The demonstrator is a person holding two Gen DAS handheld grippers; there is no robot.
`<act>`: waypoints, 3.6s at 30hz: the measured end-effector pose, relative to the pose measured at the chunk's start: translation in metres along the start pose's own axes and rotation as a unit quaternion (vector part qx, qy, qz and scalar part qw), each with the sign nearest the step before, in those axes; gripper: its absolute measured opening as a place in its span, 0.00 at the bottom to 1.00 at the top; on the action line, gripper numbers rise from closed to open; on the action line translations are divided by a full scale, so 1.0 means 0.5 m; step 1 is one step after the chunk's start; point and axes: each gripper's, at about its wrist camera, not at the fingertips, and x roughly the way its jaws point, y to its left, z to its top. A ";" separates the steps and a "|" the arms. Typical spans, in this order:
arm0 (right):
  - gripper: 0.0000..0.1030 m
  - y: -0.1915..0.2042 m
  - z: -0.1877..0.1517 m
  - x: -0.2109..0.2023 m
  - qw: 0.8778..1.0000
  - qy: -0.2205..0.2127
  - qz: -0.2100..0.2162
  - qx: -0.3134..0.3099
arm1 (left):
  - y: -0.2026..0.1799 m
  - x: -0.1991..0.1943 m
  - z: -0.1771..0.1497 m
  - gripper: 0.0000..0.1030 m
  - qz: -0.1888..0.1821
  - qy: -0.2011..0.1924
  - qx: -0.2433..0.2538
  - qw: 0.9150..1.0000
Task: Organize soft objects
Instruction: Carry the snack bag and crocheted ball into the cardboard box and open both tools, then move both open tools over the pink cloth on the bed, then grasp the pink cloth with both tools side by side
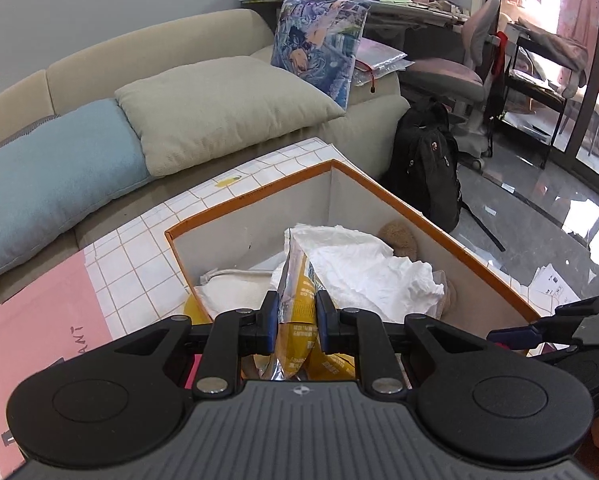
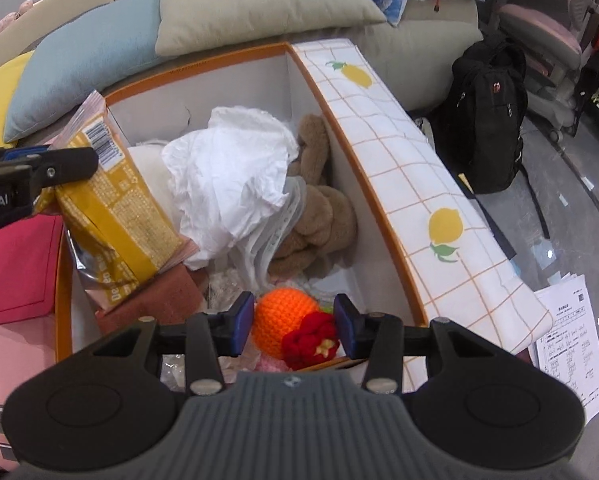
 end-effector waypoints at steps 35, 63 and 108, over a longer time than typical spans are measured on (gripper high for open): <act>0.55 0.034 -0.025 -0.059 0.994 -0.094 -0.042 -0.037 | 0.114 -0.200 -0.124 0.41 0.033 -0.045 -0.067 0.996; 0.49 0.555 -0.116 -0.094 0.927 -0.136 0.201 -0.287 | 0.408 -0.303 -0.376 0.41 0.163 -0.010 -0.300 0.940; 0.00 0.744 -0.068 0.172 0.936 -0.030 0.212 -0.279 | 0.533 -0.122 -0.412 0.00 0.160 0.039 -0.327 0.931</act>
